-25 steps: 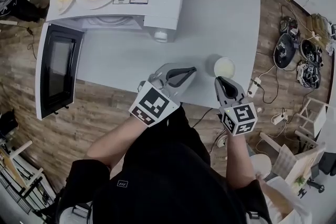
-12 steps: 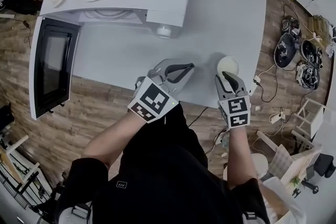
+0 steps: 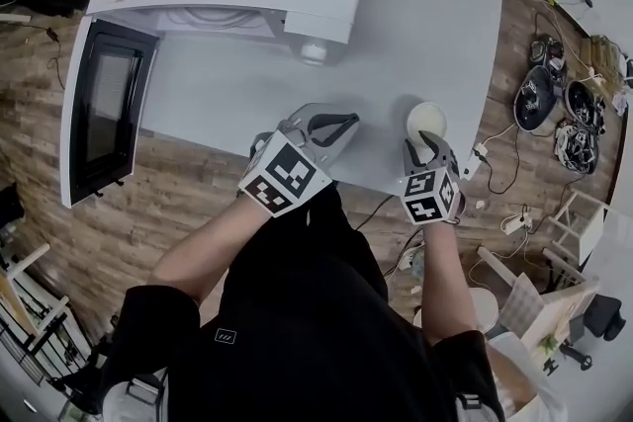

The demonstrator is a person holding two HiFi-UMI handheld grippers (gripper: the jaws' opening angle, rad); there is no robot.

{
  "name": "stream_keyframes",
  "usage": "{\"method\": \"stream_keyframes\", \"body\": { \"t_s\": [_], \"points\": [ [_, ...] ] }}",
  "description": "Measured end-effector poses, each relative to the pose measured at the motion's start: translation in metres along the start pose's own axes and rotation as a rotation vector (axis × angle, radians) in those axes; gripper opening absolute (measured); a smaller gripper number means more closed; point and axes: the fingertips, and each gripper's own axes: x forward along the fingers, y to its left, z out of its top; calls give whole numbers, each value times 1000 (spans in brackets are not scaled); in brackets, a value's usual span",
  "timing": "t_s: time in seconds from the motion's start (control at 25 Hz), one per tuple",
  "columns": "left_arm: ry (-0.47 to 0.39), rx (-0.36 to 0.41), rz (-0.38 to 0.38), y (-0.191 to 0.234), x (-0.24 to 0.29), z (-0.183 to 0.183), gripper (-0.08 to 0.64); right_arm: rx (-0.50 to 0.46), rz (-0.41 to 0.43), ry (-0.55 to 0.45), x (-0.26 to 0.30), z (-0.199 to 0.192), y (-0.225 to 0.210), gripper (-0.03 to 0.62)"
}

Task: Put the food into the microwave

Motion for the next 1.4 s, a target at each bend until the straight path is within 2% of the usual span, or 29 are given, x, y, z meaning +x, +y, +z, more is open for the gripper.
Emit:
{"method": "stream_keyframes", "body": {
  "t_s": [0.12,0.16,0.32,0.44,0.72,1.0,1.4],
  "points": [
    [14,-1,21,-1,-12,3,9,-77,-32,27,0,-3,2,125],
    [14,-2,29,-1,-16,4,9,-114,-46,36,1,-3,3,100],
    [4,-12,62,0,-26,11,9,-262,-103,60,5,-3,5,88],
    [0,-14,77,-4,-33,16,9,-274,-112,55,5,-2,5,80],
    [-2,-15,110,-16,-54,23,9,-378,-155,58,-1,-7,4,58],
    [1,-39,145,-25,-71,22,9,-397,-173,23,-22,-3,-4,48],
    [-10,-21,153,-49,-64,34,9,-515,-255,-131,-77,39,-23,49]
  ]
}}
